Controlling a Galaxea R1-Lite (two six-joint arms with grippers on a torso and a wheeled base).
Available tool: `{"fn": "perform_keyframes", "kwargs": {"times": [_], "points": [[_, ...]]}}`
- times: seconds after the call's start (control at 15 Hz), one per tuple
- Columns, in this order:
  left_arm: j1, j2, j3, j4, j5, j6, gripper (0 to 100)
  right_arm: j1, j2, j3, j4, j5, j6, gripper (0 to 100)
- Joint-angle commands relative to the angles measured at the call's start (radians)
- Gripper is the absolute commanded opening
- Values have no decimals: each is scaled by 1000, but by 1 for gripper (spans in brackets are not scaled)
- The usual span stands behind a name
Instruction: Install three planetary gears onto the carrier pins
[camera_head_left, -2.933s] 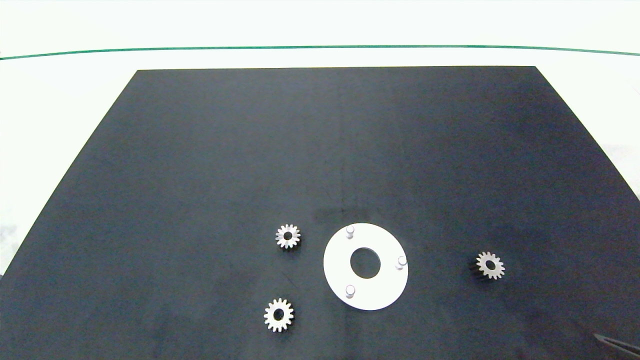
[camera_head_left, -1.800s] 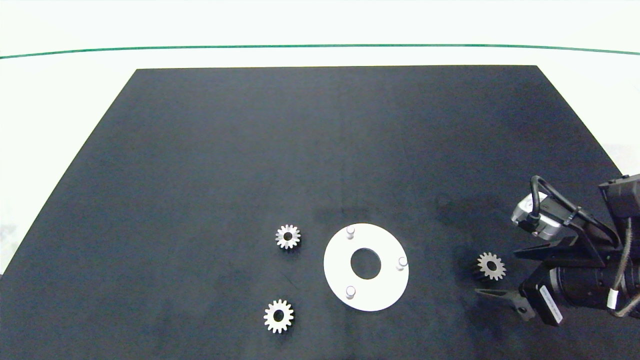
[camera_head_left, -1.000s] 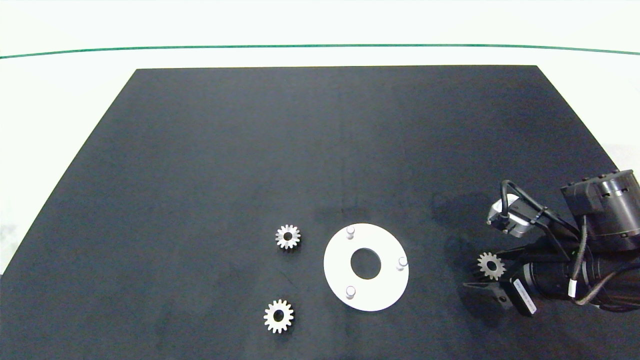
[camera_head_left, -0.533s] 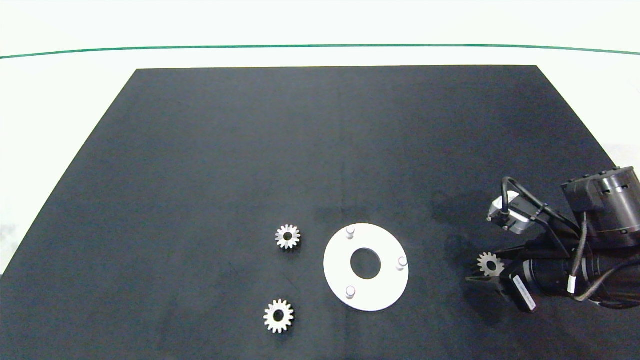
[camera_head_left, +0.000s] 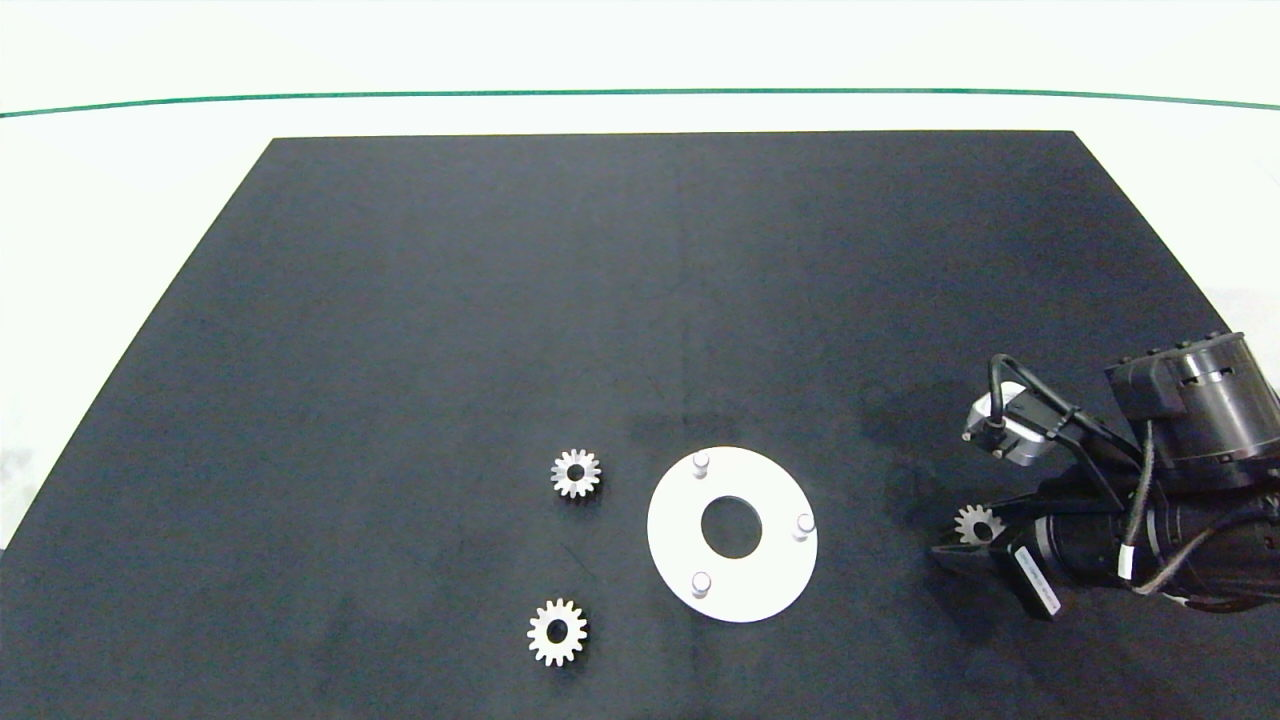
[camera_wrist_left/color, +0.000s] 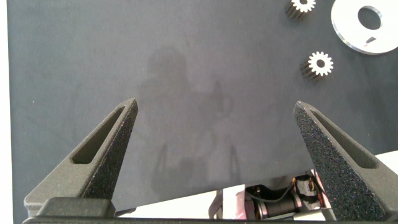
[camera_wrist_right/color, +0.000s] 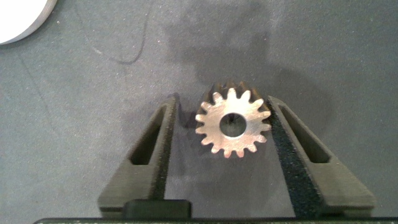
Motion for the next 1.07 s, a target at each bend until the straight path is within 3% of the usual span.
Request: {"fn": "perform_keyframes", "kwargs": {"times": [0.07,1.0,1.07], "points": [[-2,2,0,1,0,-7,100,1,7,-6,1,0,-2,50],[-17,15,0,0,0,-11,100,-11,-27,-9,16,5,-6,24],[-17,19,0,0,0,-11,100,4,-73,-38,56,5,-6,21]]}}
